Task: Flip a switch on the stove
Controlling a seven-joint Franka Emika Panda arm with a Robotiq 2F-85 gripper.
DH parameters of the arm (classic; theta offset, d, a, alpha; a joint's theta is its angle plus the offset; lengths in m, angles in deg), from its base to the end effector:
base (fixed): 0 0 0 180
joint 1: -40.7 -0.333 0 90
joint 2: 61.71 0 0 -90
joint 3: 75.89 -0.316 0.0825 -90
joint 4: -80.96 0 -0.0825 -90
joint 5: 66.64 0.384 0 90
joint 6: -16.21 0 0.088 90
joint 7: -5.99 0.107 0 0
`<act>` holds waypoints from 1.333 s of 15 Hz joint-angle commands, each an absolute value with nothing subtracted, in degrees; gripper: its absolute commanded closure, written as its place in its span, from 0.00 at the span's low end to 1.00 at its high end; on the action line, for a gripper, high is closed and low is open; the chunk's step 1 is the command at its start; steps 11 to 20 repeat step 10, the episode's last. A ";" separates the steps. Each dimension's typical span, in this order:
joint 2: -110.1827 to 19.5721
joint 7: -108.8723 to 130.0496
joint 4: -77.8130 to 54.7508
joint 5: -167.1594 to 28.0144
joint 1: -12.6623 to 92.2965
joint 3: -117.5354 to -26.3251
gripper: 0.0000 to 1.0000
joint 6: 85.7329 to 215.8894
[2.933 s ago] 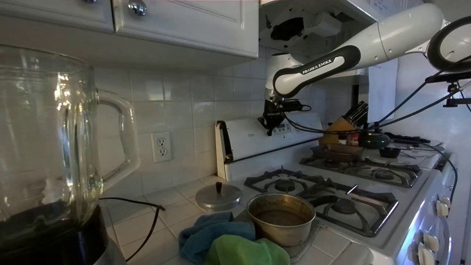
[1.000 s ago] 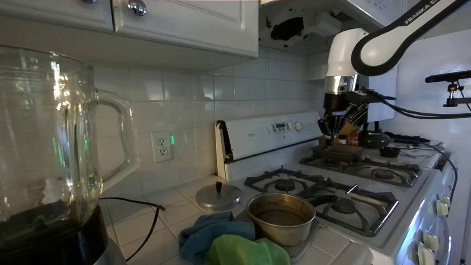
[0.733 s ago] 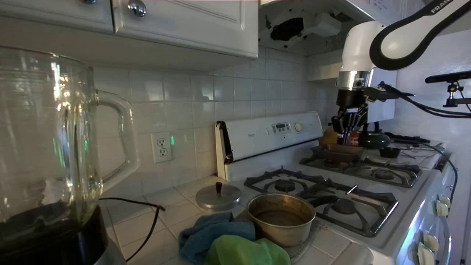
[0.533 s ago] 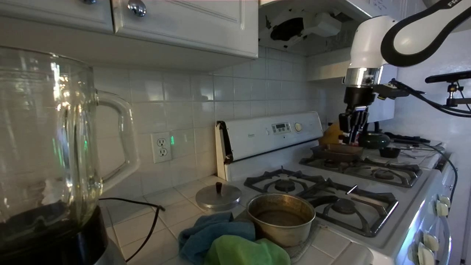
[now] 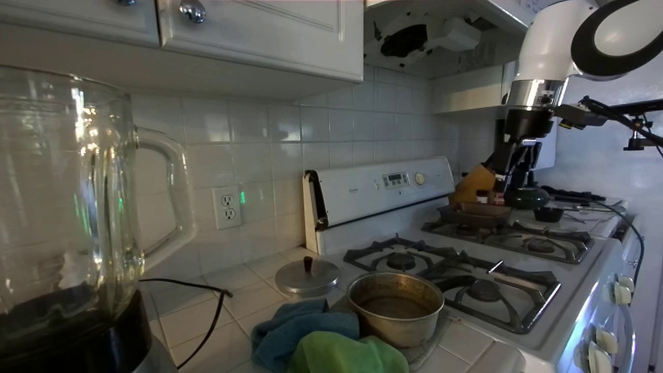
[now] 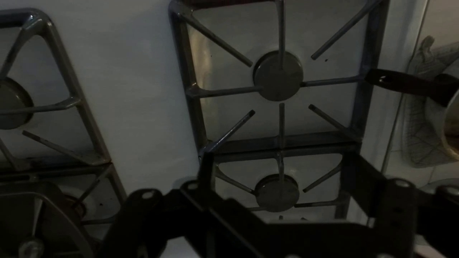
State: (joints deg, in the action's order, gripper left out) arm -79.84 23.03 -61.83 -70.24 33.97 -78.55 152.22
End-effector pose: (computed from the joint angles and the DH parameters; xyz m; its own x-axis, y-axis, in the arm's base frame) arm 0.4443 0.0730 0.4207 0.9745 -0.0907 0.2055 -0.0940 -0.9956 0.0061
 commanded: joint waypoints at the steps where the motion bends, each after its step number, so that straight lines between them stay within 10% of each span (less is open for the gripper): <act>1: -85.27 20.73 -65.62 -66.92 34.18 -80.15 0.00 153.39; 20: -86.10 22.00 -64.34 -66.96 34.77 -82.73 0.00 152.16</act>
